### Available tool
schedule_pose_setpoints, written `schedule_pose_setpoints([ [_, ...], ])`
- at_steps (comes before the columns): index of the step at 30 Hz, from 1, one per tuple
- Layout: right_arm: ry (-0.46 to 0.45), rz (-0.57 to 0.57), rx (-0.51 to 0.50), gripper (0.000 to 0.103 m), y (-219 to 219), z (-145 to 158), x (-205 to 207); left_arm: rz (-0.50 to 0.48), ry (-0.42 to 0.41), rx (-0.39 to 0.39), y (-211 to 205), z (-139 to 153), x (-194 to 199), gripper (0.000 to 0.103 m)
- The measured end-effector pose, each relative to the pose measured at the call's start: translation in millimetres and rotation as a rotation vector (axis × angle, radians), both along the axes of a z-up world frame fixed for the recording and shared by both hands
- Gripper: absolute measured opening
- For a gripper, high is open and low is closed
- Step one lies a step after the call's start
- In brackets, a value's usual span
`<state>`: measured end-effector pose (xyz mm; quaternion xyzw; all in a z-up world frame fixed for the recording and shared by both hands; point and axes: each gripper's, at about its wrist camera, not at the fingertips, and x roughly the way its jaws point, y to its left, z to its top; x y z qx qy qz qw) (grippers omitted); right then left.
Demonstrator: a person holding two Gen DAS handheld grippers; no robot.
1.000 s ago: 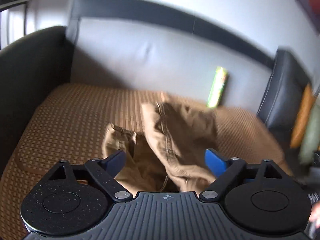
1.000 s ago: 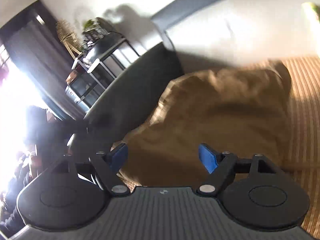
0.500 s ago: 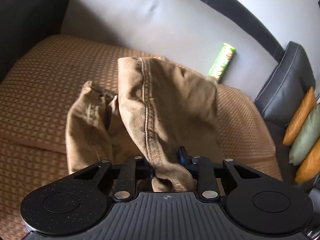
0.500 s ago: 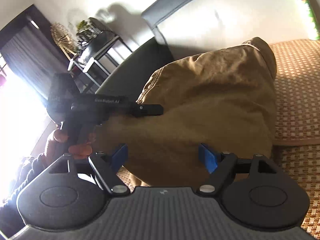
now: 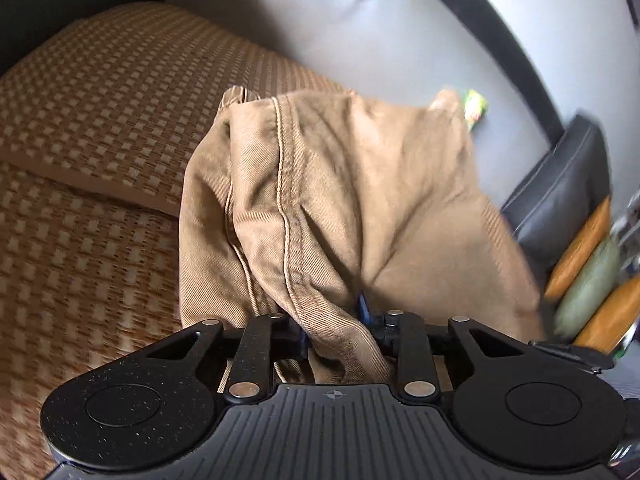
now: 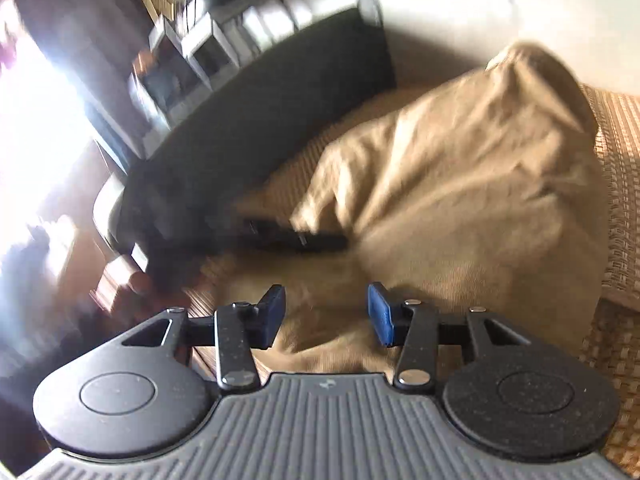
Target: Fold clothes
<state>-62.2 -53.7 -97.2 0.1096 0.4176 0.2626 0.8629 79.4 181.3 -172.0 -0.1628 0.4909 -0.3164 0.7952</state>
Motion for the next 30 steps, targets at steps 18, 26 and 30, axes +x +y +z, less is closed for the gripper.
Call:
schedule_pose_setpoints([
  [18, -0.141, -0.124, -0.191, 0.06, -36, 37, -44, 0.007, -0.197, 0.166, -16, 60, -53, 0.052],
  [26, -0.115, -0.198, -0.22, 0.069, -50, 0, -55, -0.085, -0.235, 0.279, -48, 27, -76, 0.052],
  [30, -0.202, -0.098, -0.44, 0.085, -13, -21, -63, -0.059, -0.234, 0.243, -47, 15, -74, 0.053],
])
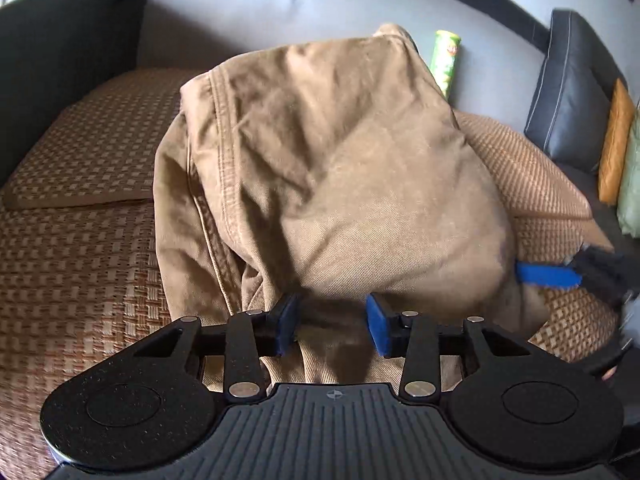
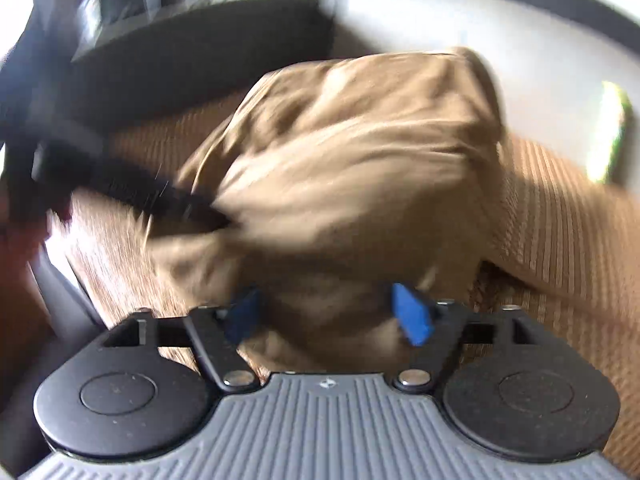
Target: Fold clothes
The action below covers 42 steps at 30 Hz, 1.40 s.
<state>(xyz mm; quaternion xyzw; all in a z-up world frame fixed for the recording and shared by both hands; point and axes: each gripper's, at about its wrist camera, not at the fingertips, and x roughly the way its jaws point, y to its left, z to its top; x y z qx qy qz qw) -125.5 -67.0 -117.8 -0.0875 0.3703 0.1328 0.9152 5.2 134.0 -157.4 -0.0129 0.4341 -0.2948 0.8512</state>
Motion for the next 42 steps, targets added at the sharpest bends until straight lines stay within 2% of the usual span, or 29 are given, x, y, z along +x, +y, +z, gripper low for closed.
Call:
schedule_pose_setpoints([
  [1, -0.013, 0.009, -0.037, 0.086, 5, -6, 0, 0.012, 0.014, -0.017, 2, -1, 3, 0.053],
  [3, -0.012, 0.013, -0.051, 0.09, 7, -6, 2, 0.029, 0.044, -0.046, 5, 5, 9, 0.053],
  [5, 0.013, 0.018, 0.011, 0.089, -6, 6, 7, 0.038, 0.061, -0.076, 7, 19, 15, 0.051],
  [6, 0.029, 0.016, 0.076, 0.084, -18, 16, 10, 0.045, 0.048, -0.099, 11, 29, 18, 0.051],
  [7, 0.04, 0.001, 0.139, 0.074, -32, 25, 14, 0.057, 0.021, -0.112, 14, 41, 21, 0.054],
  [8, 0.048, -0.022, 0.199, 0.07, -46, 35, 18, 0.061, 0.013, -0.105, 12, 43, 31, 0.058],
  [10, -0.003, -0.052, 0.253, 0.07, -68, 59, 30, 0.068, 0.001, -0.084, 5, 45, 52, 0.061],
  [14, -0.12, -0.062, 0.229, 0.07, -83, 97, 83, 0.083, -0.023, -0.043, -9, 49, 94, 0.062],
  [16, -0.128, -0.062, 0.225, 0.07, -82, 103, 116, 0.09, -0.034, -0.023, -15, 51, 115, 0.062],
  [19, -0.086, -0.077, 0.227, 0.068, -84, 92, 164, 0.101, -0.052, 0.008, -26, 54, 147, 0.062],
  [23, 0.009, -0.136, 0.253, 0.055, -91, 65, 228, 0.116, -0.076, 0.049, -39, 58, 189, 0.065],
  [24, 0.033, -0.15, 0.26, 0.053, -92, 58, 244, 0.121, -0.051, 0.063, -40, 47, 199, 0.066],
  [27, 0.206, -0.193, 0.272, 0.054, -96, 14, 277, 0.123, 0.004, 0.085, -42, 16, 219, 0.07],
  [30, 0.197, -0.177, 0.244, 0.062, -91, -12, 281, 0.129, 0.009, 0.094, -42, -7, 226, 0.075],
  [34, 0.185, -0.155, 0.192, 0.072, -80, -20, 281, 0.214, 0.079, 0.043, -40, -23, 235, 0.081],
  [36, 0.183, -0.148, 0.167, 0.072, -72, -19, 282, 0.222, 0.077, 0.026, -32, -6, 223, 0.081],
  [37, 0.177, -0.144, 0.161, 0.072, -72, -17, 282, 0.226, 0.074, 0.018, -28, 4, 216, 0.077],
  [38, 0.171, -0.145, 0.165, 0.071, -72, -11, 279, 0.229, 0.072, 0.01, -23, 13, 209, 0.079],
  [40, 0.136, -0.174, 0.234, 0.07, -80, 13, 260, 0.235, 0.067, -0.007, -15, 33, 196, 0.08],
  [42, 0.082, -0.172, 0.344, 0.07, -93, 40, 229, 0.194, 0.013, 0.009, -4, 59, 167, 0.08],
])
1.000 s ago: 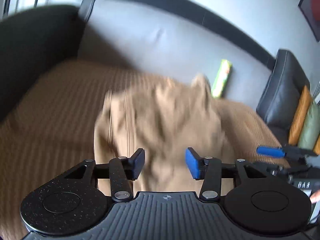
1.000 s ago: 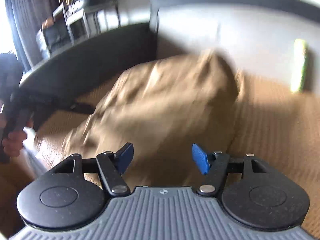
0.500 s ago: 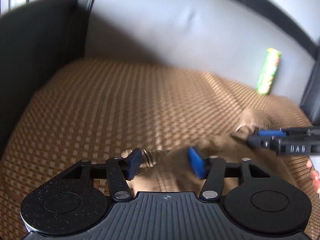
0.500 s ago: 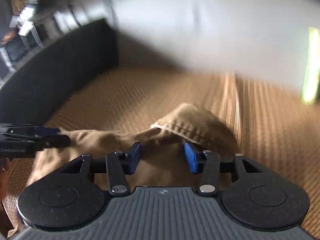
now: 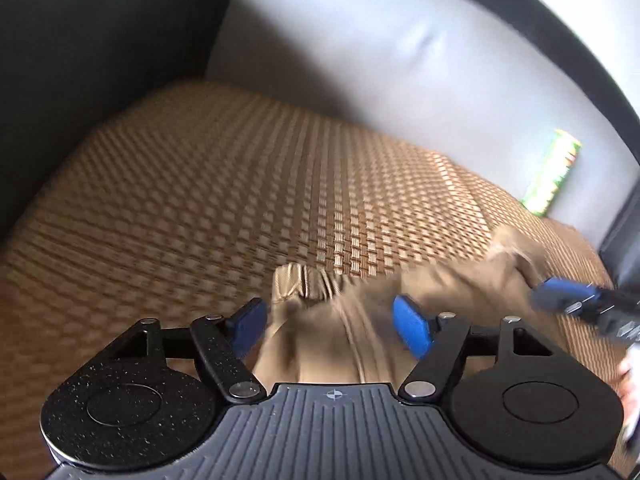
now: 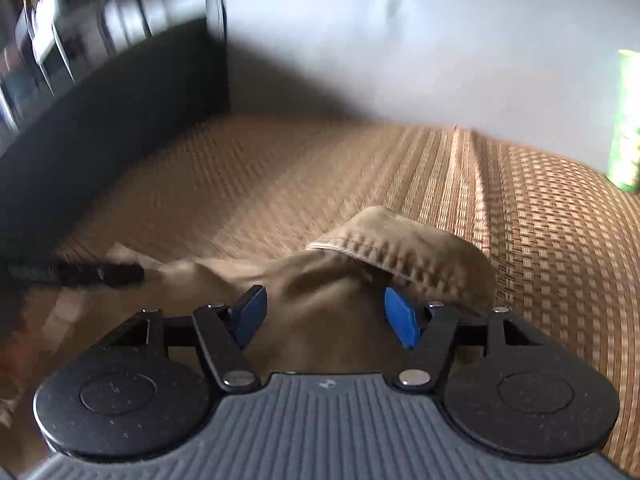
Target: Fold clothes
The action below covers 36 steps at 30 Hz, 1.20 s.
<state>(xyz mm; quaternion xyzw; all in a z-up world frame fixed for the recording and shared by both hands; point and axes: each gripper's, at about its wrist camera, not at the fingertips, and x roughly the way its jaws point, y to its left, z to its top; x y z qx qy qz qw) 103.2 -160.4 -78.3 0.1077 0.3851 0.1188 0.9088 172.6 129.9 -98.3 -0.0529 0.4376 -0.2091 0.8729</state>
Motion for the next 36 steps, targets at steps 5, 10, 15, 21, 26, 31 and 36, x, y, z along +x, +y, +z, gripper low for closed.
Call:
schedule_pose_setpoints([
  [5, -0.051, 0.036, 0.065, 0.07, -10, 25, -84, -0.128, -0.059, 0.064, -4, 20, -78, 0.079],
  [10, -0.05, 0.067, 0.013, 0.07, 8, 18, -147, -0.259, -0.113, 0.208, -23, 6, -148, 0.078],
  [15, -0.018, 0.055, -0.034, 0.072, 33, -13, -174, -0.222, -0.062, 0.223, -19, -41, -165, 0.08],
  [21, -0.078, 0.082, -0.23, 0.079, 72, -31, -190, -0.147, -0.057, 0.152, -7, -61, -164, 0.088],
  [26, -0.076, 0.092, -0.23, 0.081, 70, -33, -184, -0.106, -0.043, 0.109, -1, -62, -166, 0.088],
  [31, -0.082, 0.066, -0.144, 0.08, 50, -15, -194, -0.085, -0.068, 0.044, 5, -32, -179, 0.082],
  [36, -0.114, 0.0, -0.04, 0.08, 22, 10, -216, -0.113, -0.065, 0.027, 0, -27, -185, 0.076],
])
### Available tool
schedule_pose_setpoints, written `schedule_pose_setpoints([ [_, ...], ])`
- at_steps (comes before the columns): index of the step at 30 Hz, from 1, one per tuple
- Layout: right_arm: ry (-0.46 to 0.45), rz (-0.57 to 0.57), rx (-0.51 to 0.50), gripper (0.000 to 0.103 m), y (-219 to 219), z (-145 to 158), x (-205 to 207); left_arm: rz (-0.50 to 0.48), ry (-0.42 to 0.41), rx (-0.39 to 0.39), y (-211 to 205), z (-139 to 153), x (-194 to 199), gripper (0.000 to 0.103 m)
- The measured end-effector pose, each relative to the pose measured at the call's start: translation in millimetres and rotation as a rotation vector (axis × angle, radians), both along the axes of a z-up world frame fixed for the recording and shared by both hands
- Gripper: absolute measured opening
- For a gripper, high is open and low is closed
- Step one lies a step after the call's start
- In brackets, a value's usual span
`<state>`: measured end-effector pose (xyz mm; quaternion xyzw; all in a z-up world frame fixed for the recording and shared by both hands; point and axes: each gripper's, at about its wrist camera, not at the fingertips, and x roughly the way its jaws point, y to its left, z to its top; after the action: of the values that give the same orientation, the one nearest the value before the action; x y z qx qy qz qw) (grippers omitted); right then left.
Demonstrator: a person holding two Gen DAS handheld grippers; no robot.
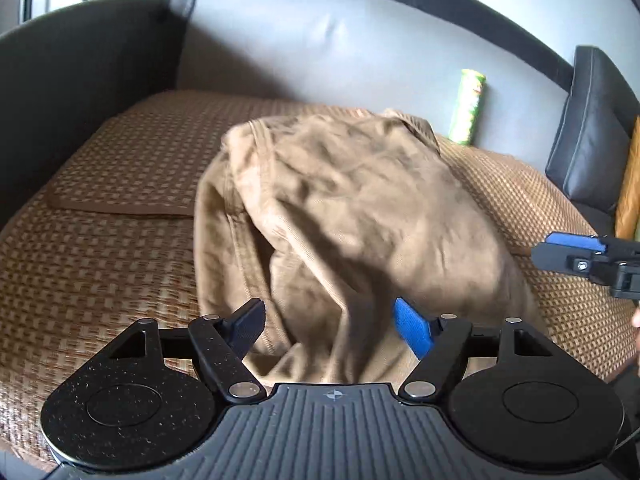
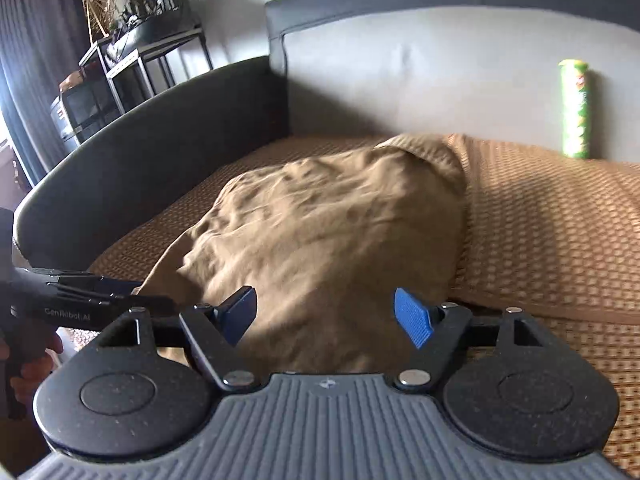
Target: Fold clothes
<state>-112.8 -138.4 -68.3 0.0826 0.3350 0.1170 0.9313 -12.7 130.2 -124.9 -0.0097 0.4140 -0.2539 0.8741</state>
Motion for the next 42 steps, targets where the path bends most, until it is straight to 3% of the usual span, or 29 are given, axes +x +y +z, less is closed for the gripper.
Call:
schedule_pose_setpoints([
  [2, 0.014, -0.012, 0.023, 0.08, -4, -1, -6, 0.011, -0.005, 0.01, 5, -3, -6, 0.048],
  [8, 0.081, -0.024, 0.103, 0.081, -8, -18, -14, 0.039, 0.06, -0.135, 30, -4, -5, 0.023],
  [11, 0.109, -0.041, 0.138, 0.081, -9, -26, -10, 0.034, 0.069, -0.201, 42, -13, -6, 0.021],
  [13, 0.128, -0.052, 0.161, 0.082, -10, -31, -8, 0.071, 0.144, -0.256, 52, -36, -1, 0.021],
  [16, 0.217, -0.062, 0.201, 0.082, -17, -50, 2, 0.11, 0.172, -0.342, 59, -50, -3, 0.021],
  [19, 0.273, -0.082, 0.244, 0.084, -31, -58, 5, 0.089, 0.144, -0.3, 59, -31, -9, 0.031],
  [20, 0.272, -0.09, 0.259, 0.084, -37, -57, 5, 0.082, 0.135, -0.294, 62, -22, -11, 0.055],
  [21, 0.254, -0.092, 0.271, 0.084, -44, -52, 5, 0.095, 0.108, -0.277, 67, -12, -12, 0.063],
  [22, 0.22, -0.09, 0.282, 0.086, -52, -44, 5, 0.137, 0.067, -0.247, 73, -1, -12, 0.082],
  [23, 0.189, -0.094, 0.292, 0.088, -61, -36, 7, 0.182, 0.025, -0.216, 79, 10, -12, 0.092],
  [25, 0.144, -0.104, 0.307, 0.096, -75, -23, 15, 0.243, -0.007, -0.215, 92, 21, 1, 0.094],
  [29, 0.134, -0.101, 0.353, 0.098, -93, -17, 44, 0.316, 0.104, -0.289, 107, 13, 48, 0.094],
  [34, 0.185, -0.129, 0.447, 0.099, -103, -34, 67, 0.325, 0.193, -0.263, 99, -11, 97, 0.094],
  [42, 0.256, -0.15, 0.496, 0.102, -109, -62, 106, 0.159, 0.312, -0.294, 80, -42, 142, 0.094],
])
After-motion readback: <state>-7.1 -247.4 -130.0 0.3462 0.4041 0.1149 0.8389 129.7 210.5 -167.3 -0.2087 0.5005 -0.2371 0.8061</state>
